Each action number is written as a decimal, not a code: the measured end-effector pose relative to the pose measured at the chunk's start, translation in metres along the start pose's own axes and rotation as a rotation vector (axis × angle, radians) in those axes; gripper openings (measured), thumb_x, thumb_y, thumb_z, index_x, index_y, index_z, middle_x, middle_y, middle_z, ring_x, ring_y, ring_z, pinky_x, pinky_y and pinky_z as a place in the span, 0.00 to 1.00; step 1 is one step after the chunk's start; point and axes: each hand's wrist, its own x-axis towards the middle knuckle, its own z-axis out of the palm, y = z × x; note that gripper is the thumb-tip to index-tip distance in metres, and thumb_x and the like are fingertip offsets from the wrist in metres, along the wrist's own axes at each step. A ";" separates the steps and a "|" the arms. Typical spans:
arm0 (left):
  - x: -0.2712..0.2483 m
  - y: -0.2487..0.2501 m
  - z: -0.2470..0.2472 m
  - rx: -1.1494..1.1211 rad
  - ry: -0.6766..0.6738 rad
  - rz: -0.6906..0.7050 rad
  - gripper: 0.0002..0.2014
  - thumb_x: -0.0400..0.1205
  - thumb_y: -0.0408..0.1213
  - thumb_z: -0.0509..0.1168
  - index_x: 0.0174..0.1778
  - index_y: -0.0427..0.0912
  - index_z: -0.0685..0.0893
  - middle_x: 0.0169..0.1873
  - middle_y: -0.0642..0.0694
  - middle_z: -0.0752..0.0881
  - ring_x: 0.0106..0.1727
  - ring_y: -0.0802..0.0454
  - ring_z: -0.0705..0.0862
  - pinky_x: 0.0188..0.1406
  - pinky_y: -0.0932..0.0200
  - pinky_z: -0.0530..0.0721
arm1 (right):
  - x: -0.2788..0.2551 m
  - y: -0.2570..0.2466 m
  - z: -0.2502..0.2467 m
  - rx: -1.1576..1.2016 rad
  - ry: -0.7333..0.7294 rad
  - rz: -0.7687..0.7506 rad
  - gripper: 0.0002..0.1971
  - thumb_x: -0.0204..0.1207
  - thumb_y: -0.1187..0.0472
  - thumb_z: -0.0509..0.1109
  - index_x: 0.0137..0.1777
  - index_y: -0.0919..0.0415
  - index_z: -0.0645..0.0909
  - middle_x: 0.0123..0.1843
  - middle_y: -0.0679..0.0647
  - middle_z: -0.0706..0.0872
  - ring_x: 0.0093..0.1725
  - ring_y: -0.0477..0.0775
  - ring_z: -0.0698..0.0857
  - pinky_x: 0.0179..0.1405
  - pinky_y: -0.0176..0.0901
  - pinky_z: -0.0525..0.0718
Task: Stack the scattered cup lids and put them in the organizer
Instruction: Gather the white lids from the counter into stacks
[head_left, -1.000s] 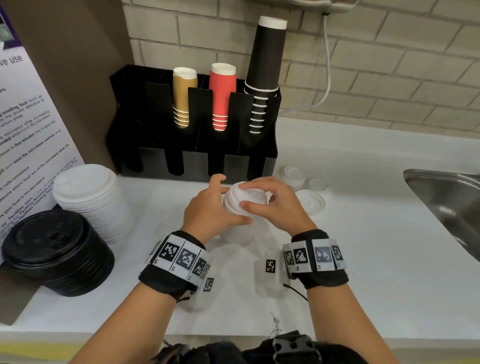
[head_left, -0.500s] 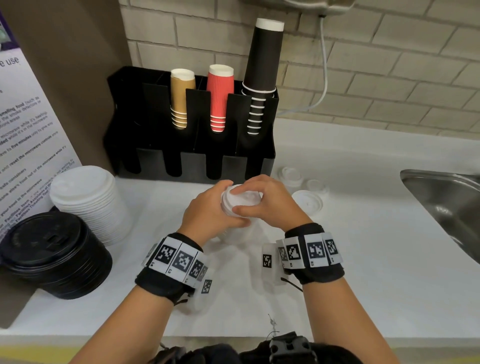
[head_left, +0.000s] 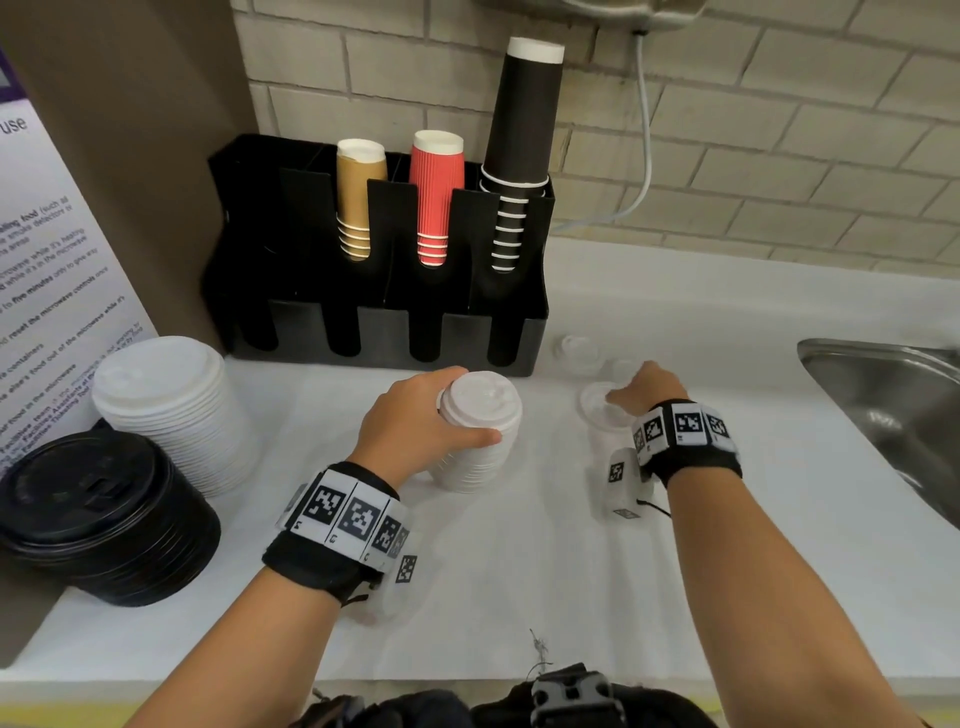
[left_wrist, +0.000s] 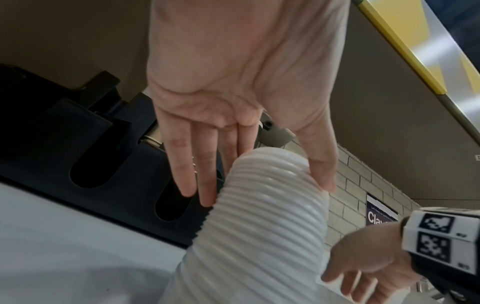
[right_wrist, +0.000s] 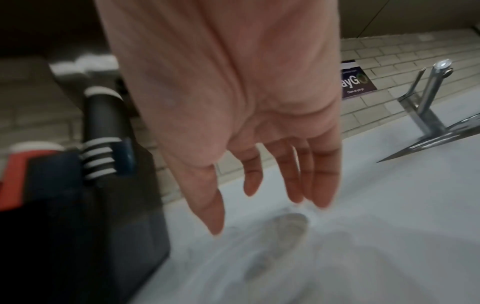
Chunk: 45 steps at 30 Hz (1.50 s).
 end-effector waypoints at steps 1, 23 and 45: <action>0.000 0.000 0.000 0.001 0.001 -0.001 0.29 0.67 0.55 0.80 0.64 0.57 0.82 0.57 0.55 0.86 0.60 0.50 0.82 0.59 0.44 0.83 | 0.003 0.002 0.002 0.018 -0.012 0.017 0.26 0.76 0.60 0.72 0.70 0.71 0.72 0.66 0.67 0.82 0.65 0.67 0.81 0.61 0.52 0.81; -0.002 -0.003 0.003 -0.045 0.060 0.008 0.31 0.64 0.56 0.81 0.62 0.58 0.79 0.53 0.58 0.85 0.56 0.52 0.83 0.55 0.44 0.85 | -0.106 -0.051 0.020 0.712 -0.118 -0.834 0.11 0.83 0.56 0.66 0.62 0.55 0.75 0.60 0.47 0.81 0.61 0.46 0.80 0.57 0.23 0.76; -0.006 -0.004 0.008 0.015 0.149 0.028 0.37 0.63 0.55 0.81 0.67 0.53 0.77 0.57 0.57 0.82 0.53 0.52 0.84 0.49 0.52 0.84 | -0.115 -0.062 0.018 0.355 -0.082 -0.924 0.21 0.71 0.54 0.79 0.64 0.46 0.83 0.65 0.50 0.76 0.67 0.51 0.73 0.67 0.41 0.71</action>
